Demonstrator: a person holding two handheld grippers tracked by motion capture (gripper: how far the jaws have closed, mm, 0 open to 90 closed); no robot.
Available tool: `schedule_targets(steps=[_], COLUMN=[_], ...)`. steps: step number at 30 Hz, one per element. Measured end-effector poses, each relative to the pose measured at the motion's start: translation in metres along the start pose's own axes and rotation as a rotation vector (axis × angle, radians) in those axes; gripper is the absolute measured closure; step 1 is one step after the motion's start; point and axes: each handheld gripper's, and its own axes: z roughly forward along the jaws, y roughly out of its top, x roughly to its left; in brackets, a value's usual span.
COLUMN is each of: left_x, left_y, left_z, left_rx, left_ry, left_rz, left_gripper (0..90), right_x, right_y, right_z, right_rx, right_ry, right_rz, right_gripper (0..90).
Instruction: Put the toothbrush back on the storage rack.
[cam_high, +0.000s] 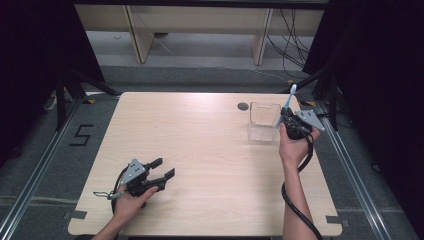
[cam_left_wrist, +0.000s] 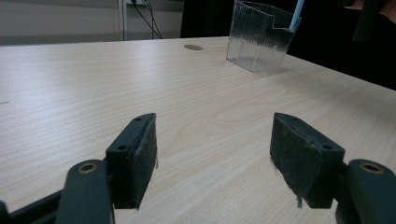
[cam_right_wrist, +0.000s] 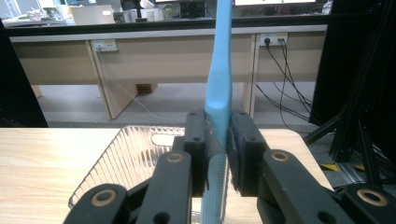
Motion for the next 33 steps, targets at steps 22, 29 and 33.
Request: schedule_targets(steps=[22, 29, 33], left_x=[0.0, 0.0, 0.0], left_y=[0.0, 0.0, 0.0], left_z=[0.001, 0.0, -0.001], left_rx=[-0.005, 0.001, 0.01], left_ry=[-0.004, 0.001, 0.006], left_rz=[0.0, 0.001, 0.003], left_gripper=[31.4, 31.4, 31.4], right_x=[-0.001, -0.001, 0.0], right_y=[-0.009, -0.012, -0.015], right_z=[0.001, 0.001, 0.001], right_rx=[0.028, 0.038, 0.044], right_ry=[-0.003, 0.001, -0.001], right_rz=[-0.024, -0.019, -0.009], right_gripper=[79.1, 79.1, 79.1])
